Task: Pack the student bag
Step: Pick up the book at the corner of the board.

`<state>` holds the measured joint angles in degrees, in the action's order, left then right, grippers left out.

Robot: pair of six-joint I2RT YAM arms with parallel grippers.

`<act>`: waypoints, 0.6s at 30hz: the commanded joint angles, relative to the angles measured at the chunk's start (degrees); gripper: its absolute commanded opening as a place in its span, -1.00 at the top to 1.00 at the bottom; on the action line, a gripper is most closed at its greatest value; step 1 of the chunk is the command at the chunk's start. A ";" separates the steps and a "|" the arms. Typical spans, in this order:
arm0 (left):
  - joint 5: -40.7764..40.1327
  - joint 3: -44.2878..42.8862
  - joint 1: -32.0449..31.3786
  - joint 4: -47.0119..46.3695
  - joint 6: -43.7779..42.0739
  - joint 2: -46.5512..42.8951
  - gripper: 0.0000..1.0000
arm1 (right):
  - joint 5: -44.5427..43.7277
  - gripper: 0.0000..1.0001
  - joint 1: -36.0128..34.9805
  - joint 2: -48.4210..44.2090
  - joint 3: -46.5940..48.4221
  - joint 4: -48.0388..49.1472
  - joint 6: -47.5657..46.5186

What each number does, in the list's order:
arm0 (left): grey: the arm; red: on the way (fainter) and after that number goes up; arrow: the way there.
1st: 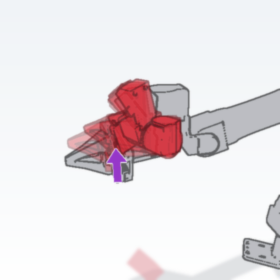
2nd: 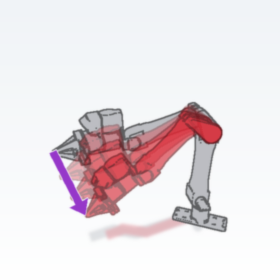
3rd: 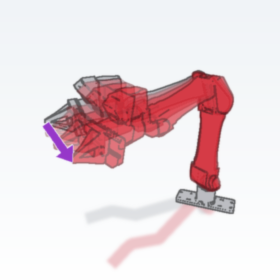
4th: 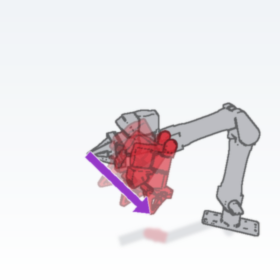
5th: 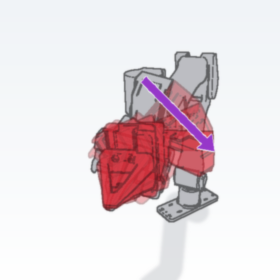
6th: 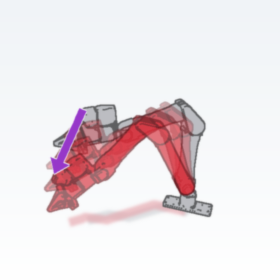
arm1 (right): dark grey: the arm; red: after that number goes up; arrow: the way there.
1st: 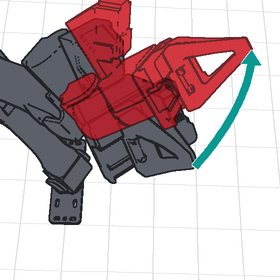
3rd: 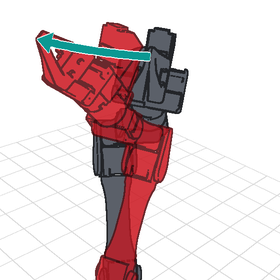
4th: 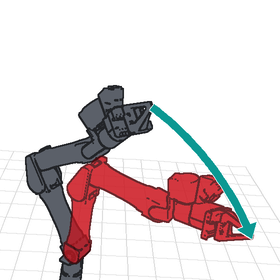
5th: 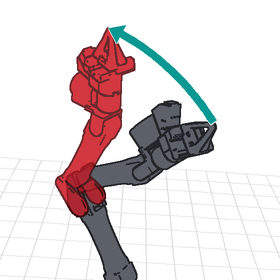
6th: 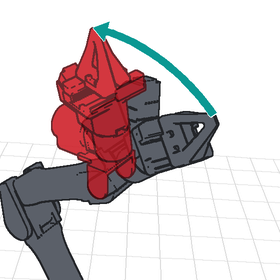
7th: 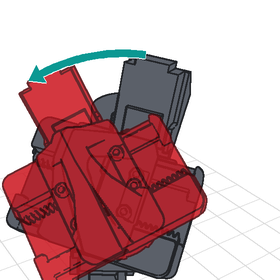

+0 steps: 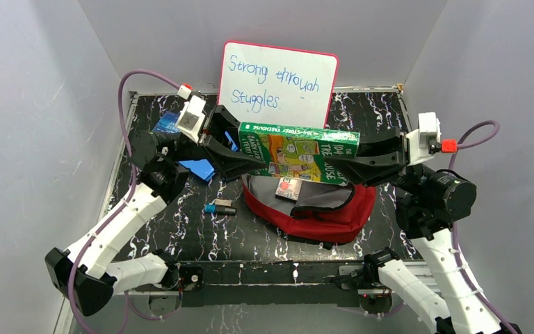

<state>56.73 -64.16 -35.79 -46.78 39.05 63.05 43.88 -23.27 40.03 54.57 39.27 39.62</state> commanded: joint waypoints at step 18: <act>6.20 -1.97 0.21 -5.23 6.56 5.74 0.32 | -4.10 1.00 -0.03 1.79 2.41 3.52 -0.88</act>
<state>59.86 -64.12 -35.73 -49.74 44.31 68.88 42.65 -23.29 42.74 52.07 41.32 41.54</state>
